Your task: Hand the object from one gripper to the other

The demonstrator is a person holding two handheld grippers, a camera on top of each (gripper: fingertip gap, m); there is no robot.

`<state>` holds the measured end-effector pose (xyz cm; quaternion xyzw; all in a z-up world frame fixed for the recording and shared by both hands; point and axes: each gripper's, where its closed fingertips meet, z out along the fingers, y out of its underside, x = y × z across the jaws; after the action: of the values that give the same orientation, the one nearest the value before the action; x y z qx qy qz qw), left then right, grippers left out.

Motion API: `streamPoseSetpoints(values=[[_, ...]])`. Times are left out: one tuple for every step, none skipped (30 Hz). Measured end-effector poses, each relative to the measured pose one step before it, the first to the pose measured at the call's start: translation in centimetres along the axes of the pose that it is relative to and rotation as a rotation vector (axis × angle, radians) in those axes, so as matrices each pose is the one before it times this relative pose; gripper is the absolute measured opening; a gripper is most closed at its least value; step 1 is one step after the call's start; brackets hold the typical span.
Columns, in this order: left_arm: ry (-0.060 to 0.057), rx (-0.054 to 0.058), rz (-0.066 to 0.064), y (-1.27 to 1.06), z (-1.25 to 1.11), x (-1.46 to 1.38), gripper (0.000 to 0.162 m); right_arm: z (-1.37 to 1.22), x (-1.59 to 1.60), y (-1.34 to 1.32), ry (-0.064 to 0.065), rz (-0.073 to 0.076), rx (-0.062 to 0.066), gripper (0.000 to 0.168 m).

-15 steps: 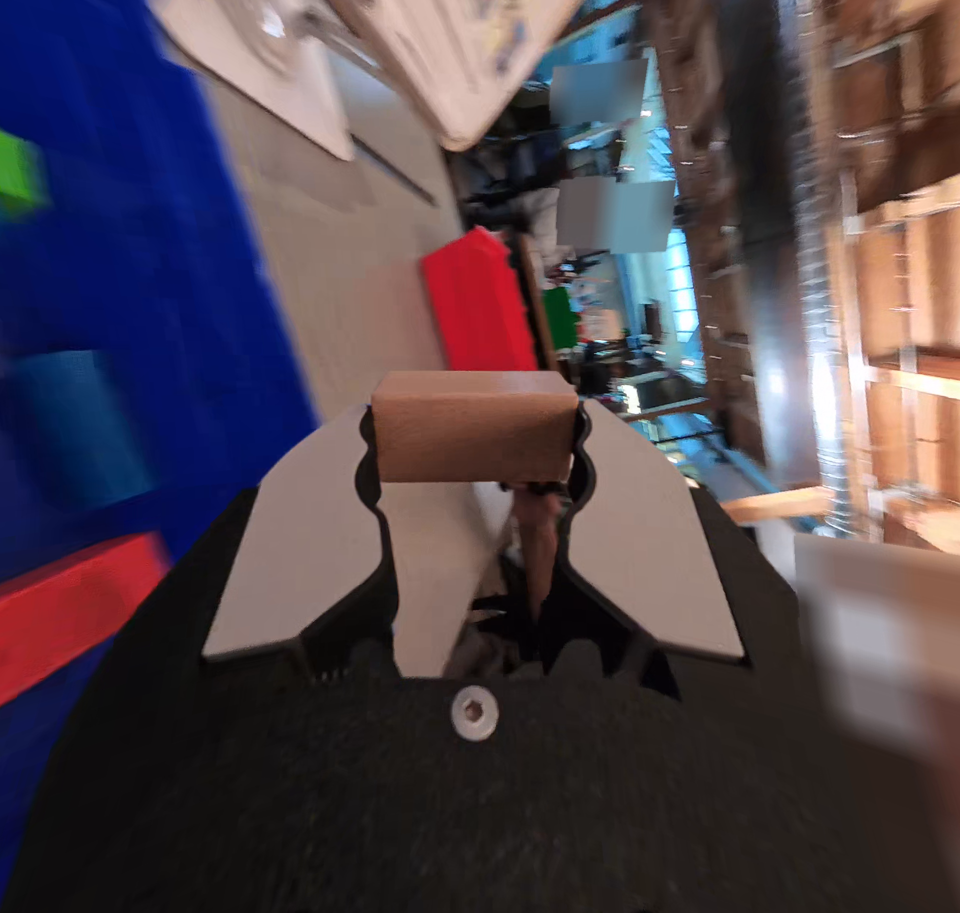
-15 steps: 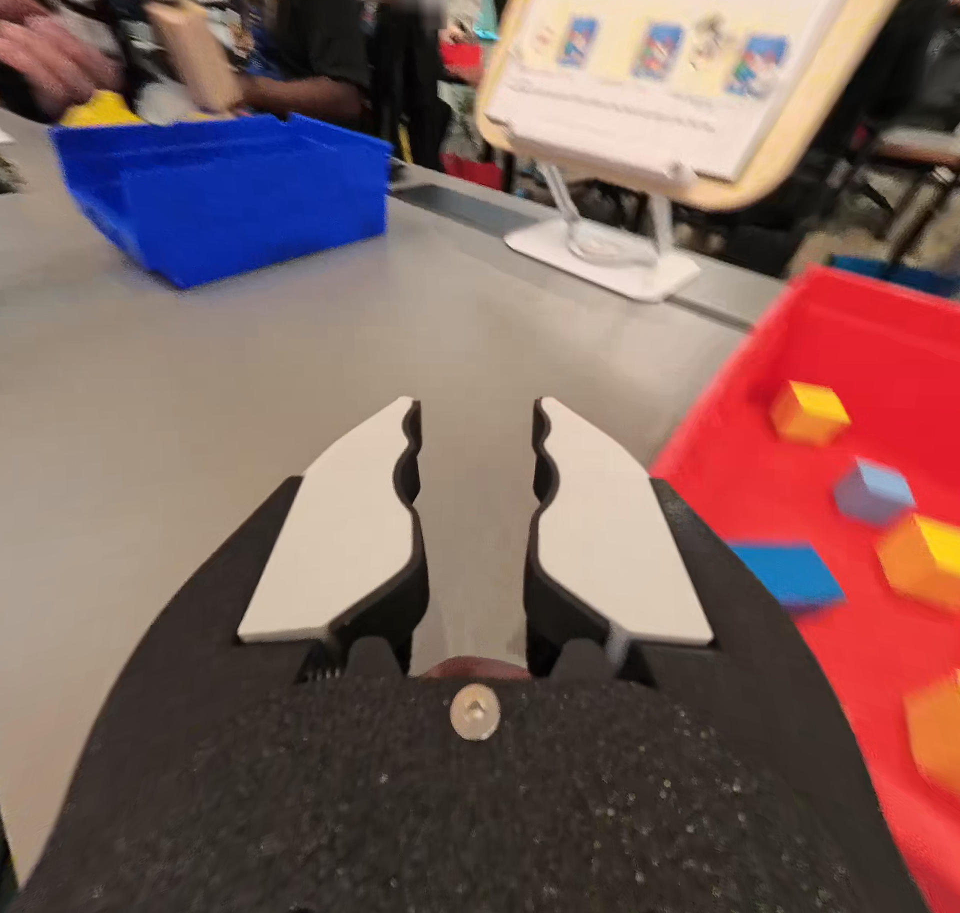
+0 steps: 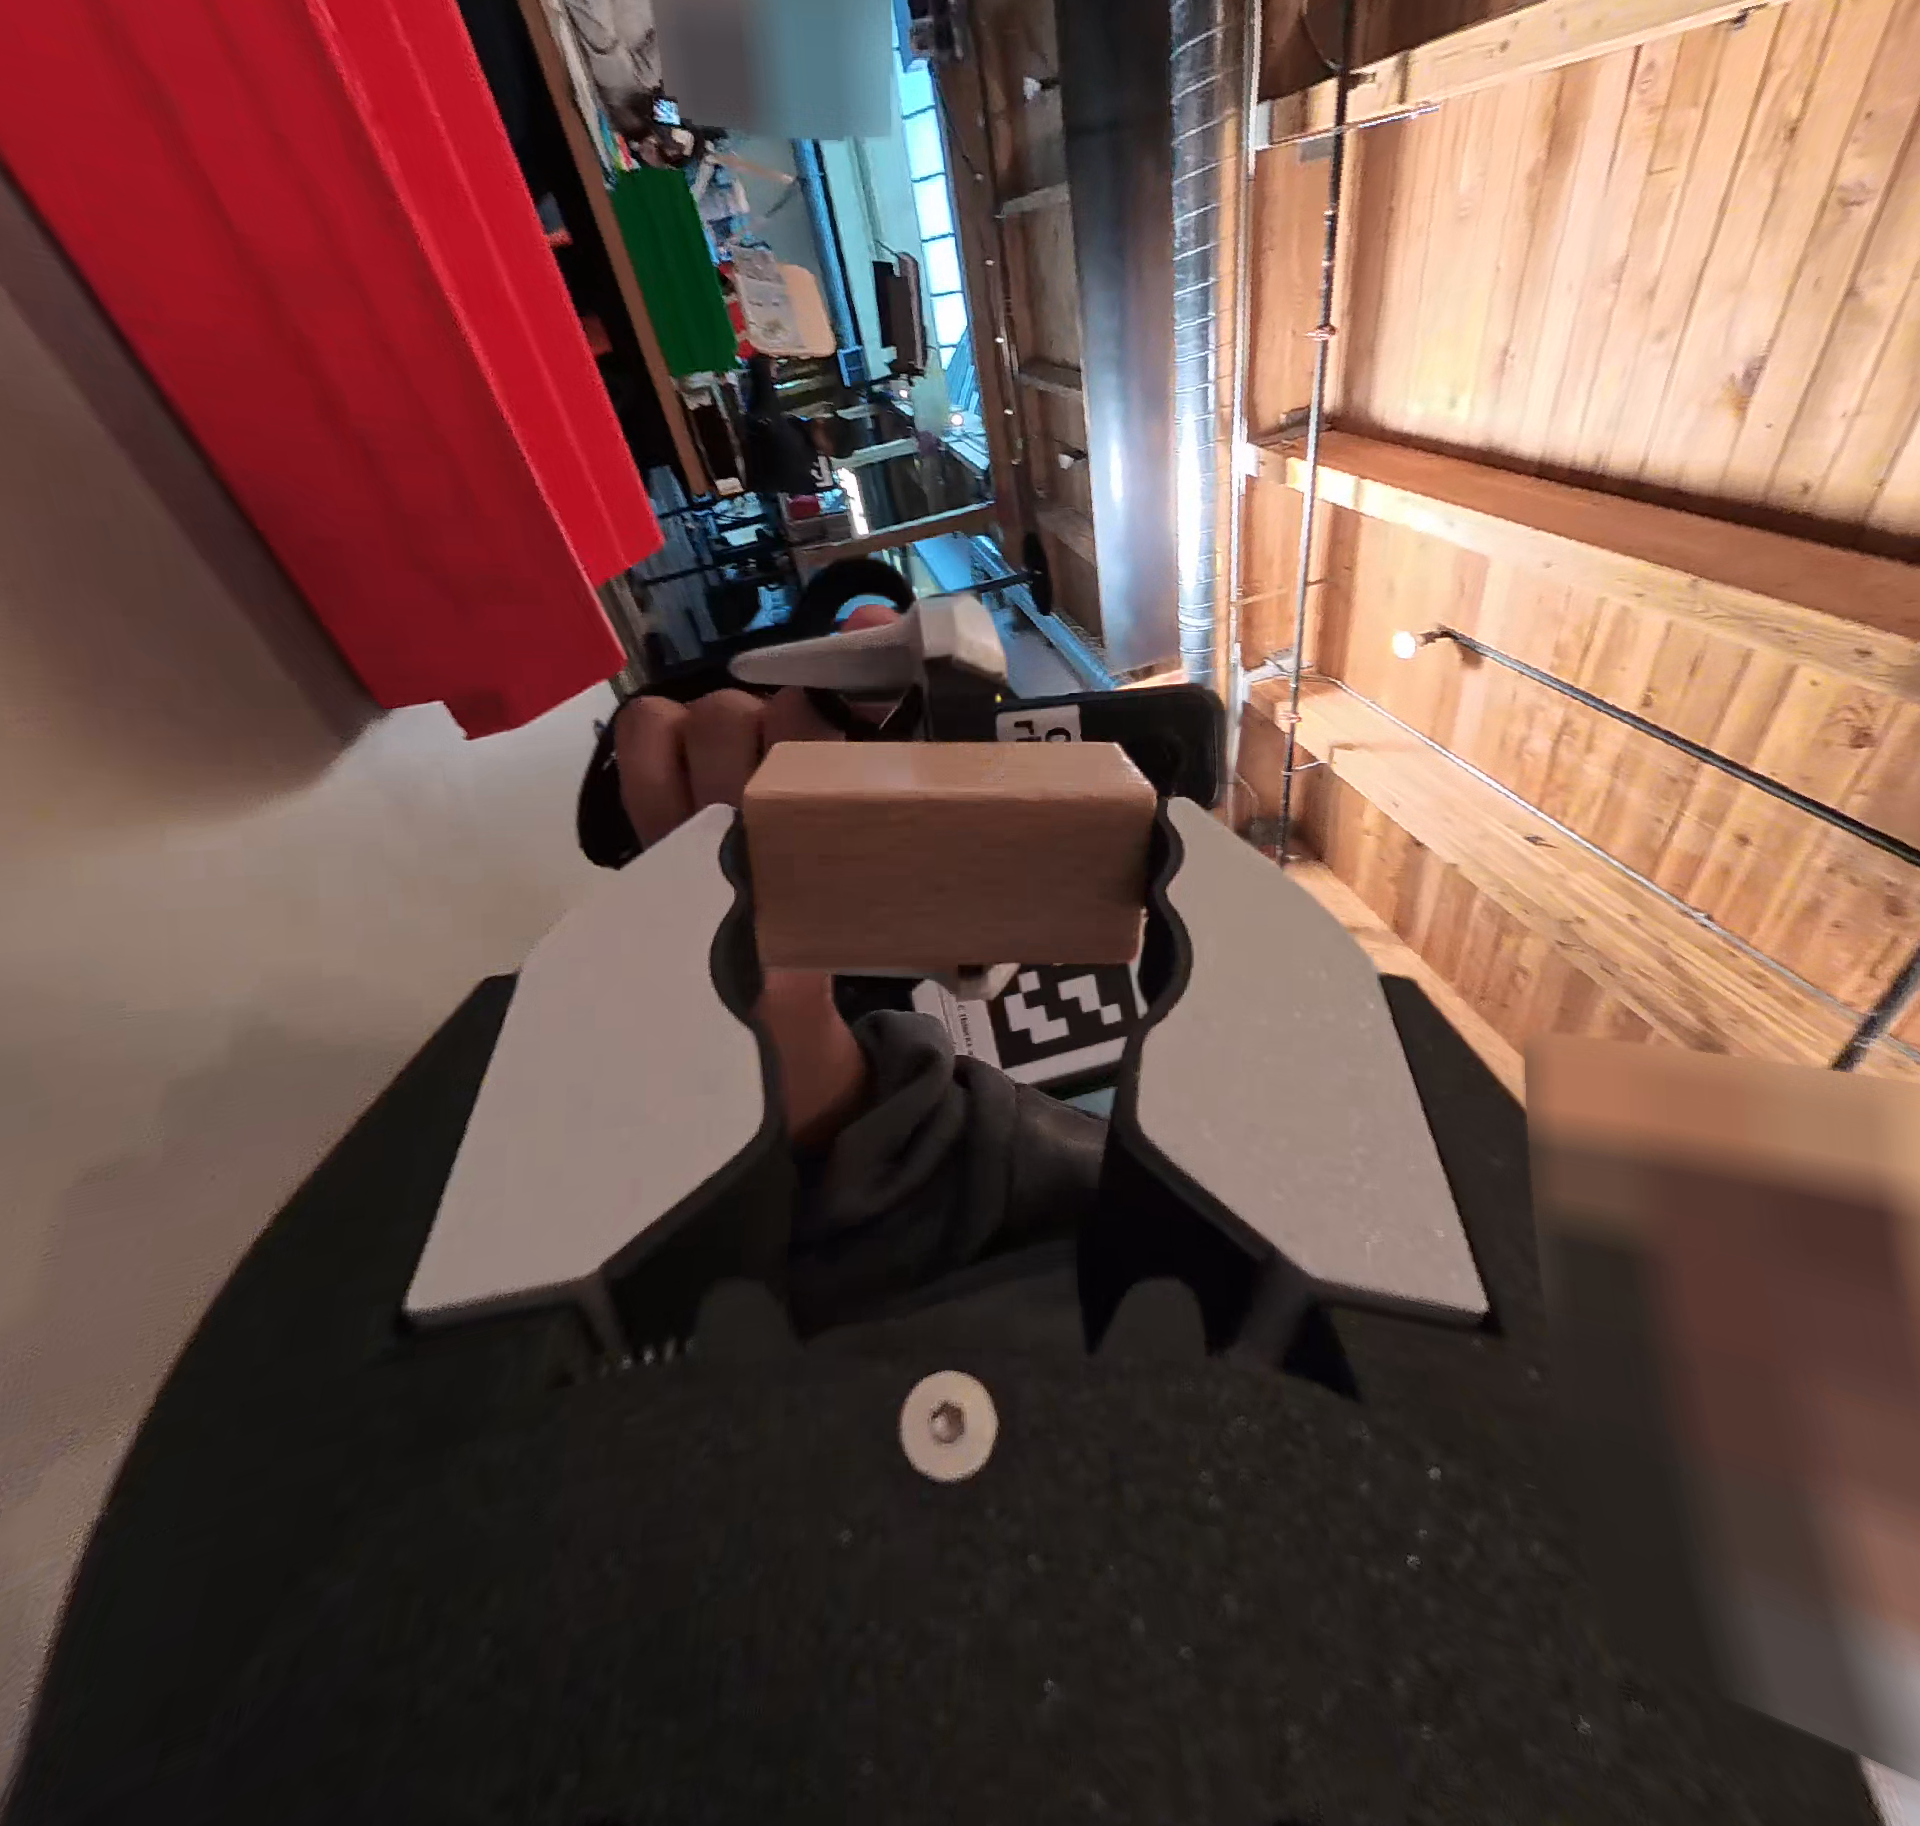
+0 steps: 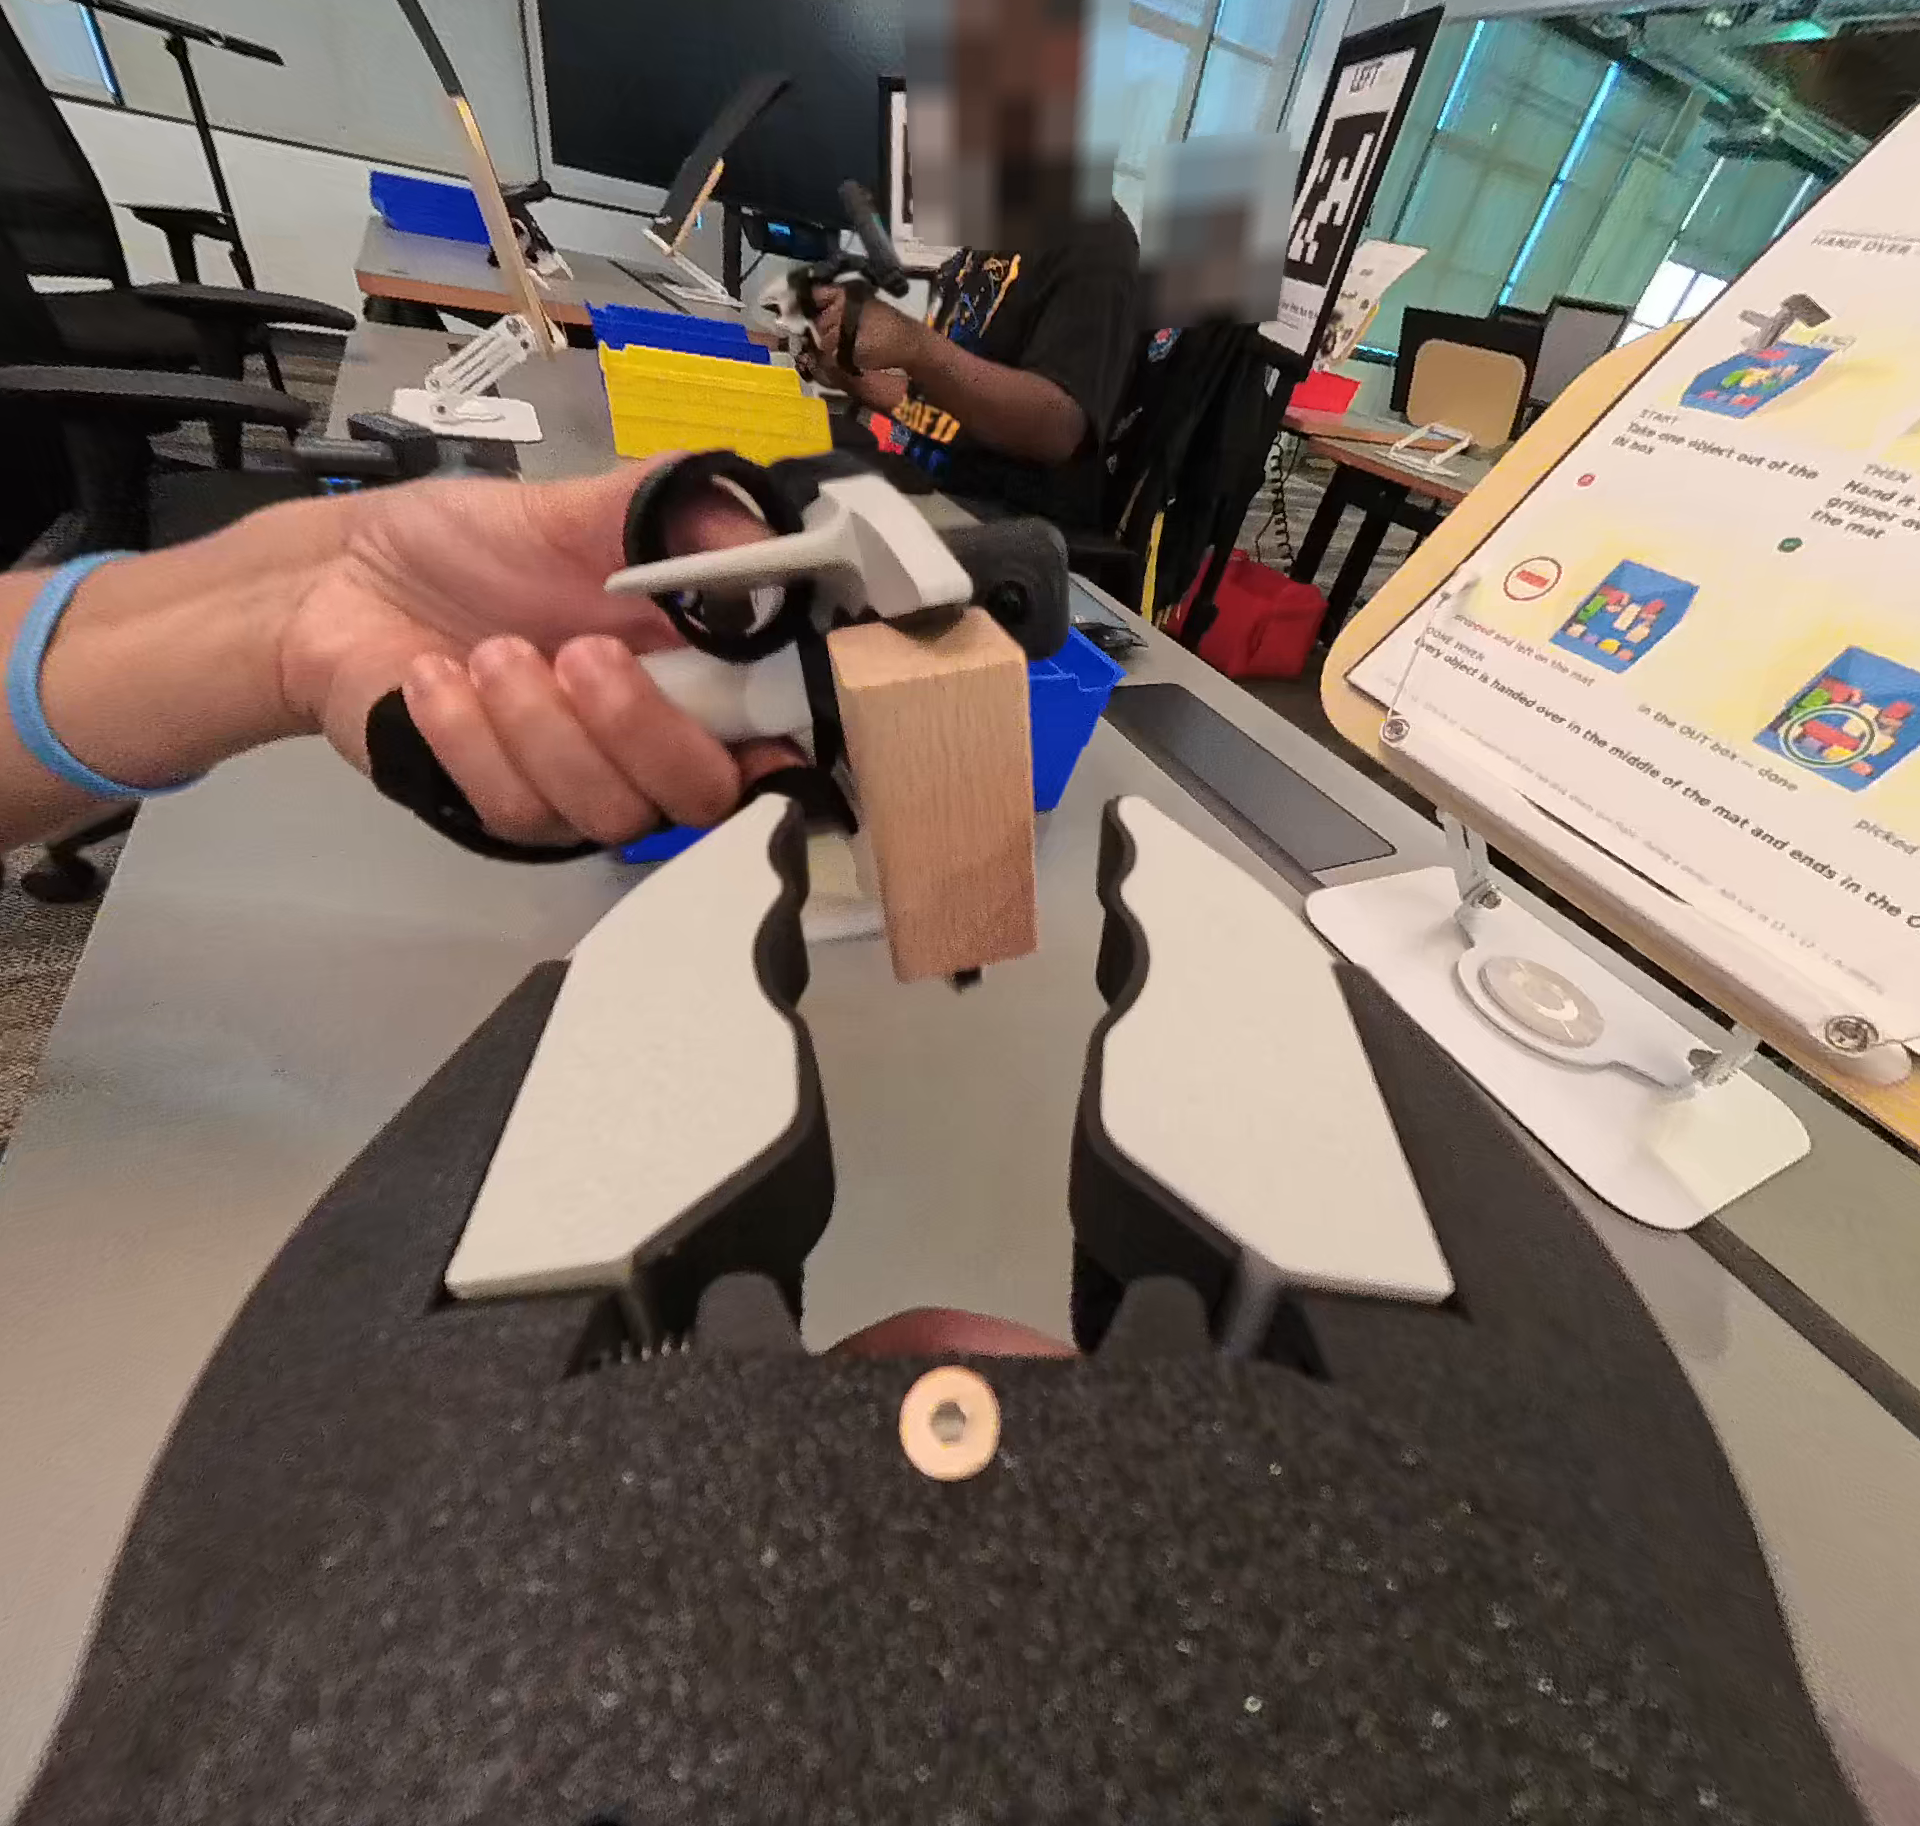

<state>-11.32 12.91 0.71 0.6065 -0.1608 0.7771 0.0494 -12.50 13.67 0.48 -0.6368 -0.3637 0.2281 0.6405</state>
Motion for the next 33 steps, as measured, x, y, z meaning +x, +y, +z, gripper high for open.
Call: streamPoseSetpoints(values=[[0.0111,-0.0081,-0.0063,0.223,0.44,-0.118,0.07,-0.081,0.045,0.001,-0.0006,-0.0026,0.0009,0.053],[0.0045,-0.0085,-0.005,0.201,0.388,-0.17,0.071,-0.108,0.155,0.185,0.0071,-0.0063,-0.0058,0.053],[0.0072,-0.0027,-0.0076,0.085,0.313,-0.109,0.071,-0.103,0.024,0.235,-0.0004,-0.003,-0.0058,0.053],[0.0134,0.0012,-0.0083,0.003,0.229,0.005,0.071,-0.131,-0.106,0.273,-0.0084,0.0009,-0.007,0.05],[0.0058,-0.0022,-0.0034,0.016,0.18,-0.068,0.071,-0.244,-0.131,0.295,-0.009,-0.0067,-0.0114,0.038],[0.004,-0.0038,-0.0009,0.07,0.182,-0.066,0.071,-0.304,0.058,0.045,0.0063,-0.0137,0.0045,0.034],[0.0124,-0.0083,-0.0066,0.176,0.197,0.046,0.071,-0.227,-0.031,-0.037,0.0023,-0.007,0.0105,0.034],[0.0155,-0.0173,-0.008,0.359,0.199,0.097,0.071,-0.286,-0.155,-0.077,-0.0069,-0.0064,0.0073,0.033],[0.0146,-0.022,-0.0044,0.459,0.199,0.135,0.071,-0.338,-0.275,-0.134,-0.0129,-0.0149,0.0052,0.033],[0.0063,-0.0187,0.0029,0.485,0.133,0.126,0.071,-0.292,-0.316,-0.153,-0.0143,-0.0094,0.0056,0.033],[-0.0065,-0.017,0.0104,0.548,0.024,0.077,0.071,-0.215,-0.346,-0.142,-0.0138,0.0021,0.004,0.033],[-0.0151,-0.0156,0.0143,0.633,-0.175,0.111,0.07,-0.213,-0.139,-0.092,0.0034,0.004,0.0024,0.033],[-0.0154,-0.0046,0.0179,0.561,-0.393,0.217,0.072,-0.328,-0.018,-0.151,0.0109,-0.0039,0.0088,0.033],[-0.0214,0.0077,0.0219,0.49,-0.589,0.22,0.074,-0.456,0.093,-0.216,0.0109,-0.001,0.0136,0.033],[-0.0368,0.0086,0.0293,0.595,-0.695,0.043,0.075,-0.527,0.284,-0.284,0.0099,0.0114,0.0193,0.033],[-0.0472,0.0054,0.0331,0.795,-0.724,-0.154,0.074,-0.59,0.468,-0.239,0.0062,0.0209,0.0113,0.033],[-0.0482,0.0034,0.0296,1.038,-0.69,-0.288,0.073,-0.71,0.791,-0.137,0.0154,0.0168,-0.0037,0.033],[-0.0439,-0.0006,0.026,1.325,-0.624,-0.36,0.072,-0.895,1.218,-0.107,0.0346,0.0056,-0.013,0.033],[-0.0419,-0.0087,0.0279,1.628,-0.53,-0.457,0.07,-1.071,1.595,-0.115,0.0491,-0.0006,-0.0171,0.033],[-0.0486,-0.0089,0.0343,1.754,-0.49,-0.633,0.067,-1.235,1.892,-0.032,0.0555,0.0079,-0.0262,0.033],[-0.0628,0.0012,0.0403,1.683,-0.495,-0.869,0.064,-1.36,2.106,0.028,0.0568,0.0211,-0.03,0.033],[-0.0708,0.0091,0.0402,1.582,-0.507,-0.997,0.063,-1.388,2.238,0.184,0.052,0.0395,-0.0358,0.033],[-0.0624,0.0154,0.0352,1.456,-0.498,-0.878,0.063,-1.311,2.442,0.479,0.0536,0.0643,-0.0563,0.033],[-0.0424,0.0188,0.0256,1.295,-0.465,-0.6,0.063,-1.191,2.786,0.579,0.0722,0.0676,-0.0647,0.033],[-0.0228,0.0265,0.0149,1.066,-0.427,-0.318,0.062,-0.958,2.782,0.566,0.0711,0.0445,-0.0571,0.033],[-0.0127,0.0356,0.0097,0.826,-0.396,-0.175,0.061,-0.548,2.298,0.761,0.0405,0.0327,-0.0641,0.033],[-0.0062,0.041,0.0097,0.585,-0.357,-0.089,0.06,-0.189,2.211,1.132,0.0432,0.0325,-0.0905,0.033],[-0.0057,0.0411,0.0086,0.42,-0.302,-0.107,0.06,0.151,2.229,1.292,0.0608,0.0171,-0.098,0.033],[-0.01,0.0227,0.0034,0.396,-0.212,-0.177,0.06,0.51,1.89,1.403,0.053,0.0062,-0.1038,0.033],[-0.0153,-0.0045,0.0006,0.411,-0.089,-0.211,0.06,0.804,1.458,1.451,0.0371,0.0186,-0.1068,0.033],[-0.0207,-0.0171,0.0104,0.264,-0.018,-0.194,0.06,1.012,1.015,1.386,0.0177,0.0424,-0.1039,0.033],[-0.02,-0.0091,0.026,0.048,-0.02,-0.145,0.06,1.108,0.621,1.24,0.0038,0.0481,-0.0951,0.033],[-0.0217,-0.0016,0.0238,-0.014,-0.004,-0.232,0.06,1.12,0.445,1.04,0.0066,0.0313,-0.0784,0.033]])
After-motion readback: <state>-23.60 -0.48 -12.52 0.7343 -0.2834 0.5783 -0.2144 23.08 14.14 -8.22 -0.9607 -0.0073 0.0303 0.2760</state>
